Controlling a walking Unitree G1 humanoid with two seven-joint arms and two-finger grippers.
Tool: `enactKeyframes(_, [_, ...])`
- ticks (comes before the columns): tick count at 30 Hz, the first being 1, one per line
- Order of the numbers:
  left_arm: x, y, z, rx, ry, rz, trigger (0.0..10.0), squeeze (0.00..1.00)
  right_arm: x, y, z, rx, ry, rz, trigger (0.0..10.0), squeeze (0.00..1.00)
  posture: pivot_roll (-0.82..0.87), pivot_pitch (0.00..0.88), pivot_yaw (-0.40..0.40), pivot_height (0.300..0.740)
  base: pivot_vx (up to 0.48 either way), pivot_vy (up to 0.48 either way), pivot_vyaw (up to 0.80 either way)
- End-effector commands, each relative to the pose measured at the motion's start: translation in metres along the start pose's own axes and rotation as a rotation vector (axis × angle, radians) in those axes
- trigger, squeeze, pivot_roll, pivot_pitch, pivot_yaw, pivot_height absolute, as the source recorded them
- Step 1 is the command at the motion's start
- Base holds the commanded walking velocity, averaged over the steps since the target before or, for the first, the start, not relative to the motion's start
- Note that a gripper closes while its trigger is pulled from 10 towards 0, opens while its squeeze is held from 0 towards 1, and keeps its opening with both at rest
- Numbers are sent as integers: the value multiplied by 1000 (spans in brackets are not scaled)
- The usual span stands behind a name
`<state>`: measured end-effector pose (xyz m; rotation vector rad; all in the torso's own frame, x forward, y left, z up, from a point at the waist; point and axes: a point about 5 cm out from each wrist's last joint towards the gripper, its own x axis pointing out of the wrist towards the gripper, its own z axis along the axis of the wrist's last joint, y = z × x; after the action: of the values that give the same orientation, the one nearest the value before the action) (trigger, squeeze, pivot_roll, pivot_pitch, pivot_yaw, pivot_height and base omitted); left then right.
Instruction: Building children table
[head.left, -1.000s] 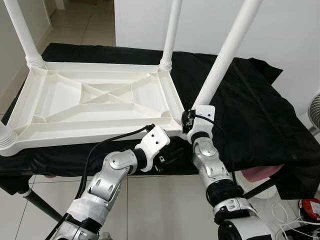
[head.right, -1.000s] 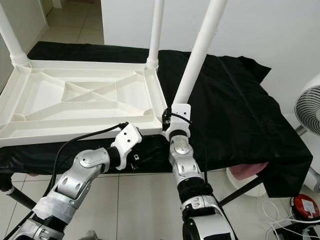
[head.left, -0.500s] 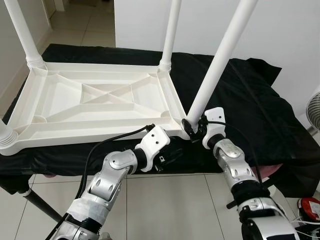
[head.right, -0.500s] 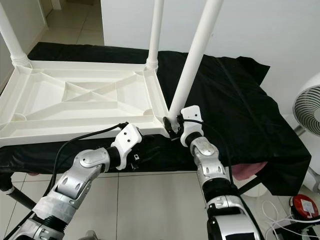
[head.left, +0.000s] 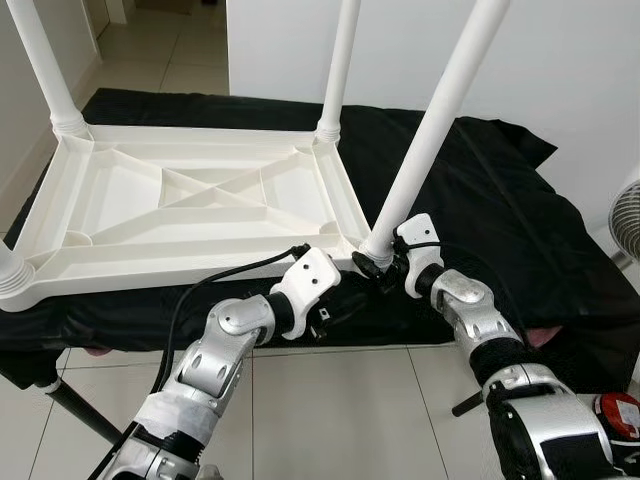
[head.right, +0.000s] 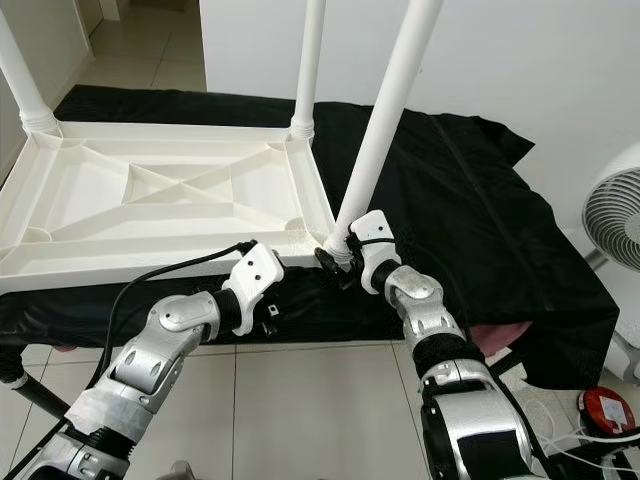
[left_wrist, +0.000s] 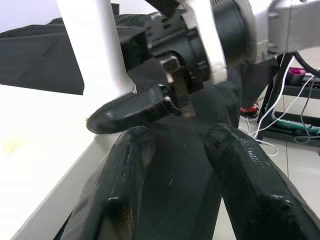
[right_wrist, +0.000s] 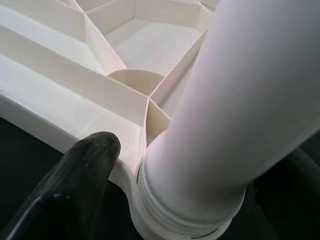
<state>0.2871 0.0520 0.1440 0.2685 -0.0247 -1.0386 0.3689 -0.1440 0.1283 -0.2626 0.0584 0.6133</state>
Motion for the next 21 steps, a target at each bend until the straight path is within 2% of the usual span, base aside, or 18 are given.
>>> enactKeyframes(1, [2, 2, 3, 4, -3, 33, 10000, 0, 2, 0, -1, -13, 21, 18, 10000, 0, 71, 0, -113, 740, 0, 0, 0])
enactKeyframes(3, [1, 2, 3, 5, -3, 34, 10000, 0, 4, 1, -1, -14, 26, 29, 10000, 0, 75, 0, -114, 740, 0, 0, 0])
enactKeyframes(4, [1, 2, 3, 5, -3, 36, 10000, 0, 5, 2, -1, -21, 34, 42, 3412, 0, 77, 0, -115, 740, 0, 0, 0])
enactKeyframes(7, [1, 2, 3, 6, -3, 37, 10000, 0, 6, 3, -1, -25, 39, 51, 3412, 0, 77, 0, -115, 740, 0, 0, 0])
enactKeyframes(8, [1, 2, 3, 6, -2, 38, 10000, 0, 6, 4, -2, -28, 45, 62, 0, 0, 81, 0, -120, 740, 0, 0, 0])
enactKeyframes(19, [1, 1, 3, 2, -5, 38, 10000, 0, 1, 8, -12, -22, 55, 103, 0, 0, 69, 0, -116, 740, 0, 0, 0])
enactKeyframes(20, [2, 1, 3, 2, -5, 36, 10000, 0, 1, 7, -11, -3, 41, 88, 5020, 0, 69, 0, -117, 740, 0, 0, 0])
enactKeyframes(21, [2, 1, 3, 2, -5, 36, 10000, 0, 1, 7, -11, -3, 41, 88, 5020, 0, 69, 0, -117, 740, 0, 0, 0])
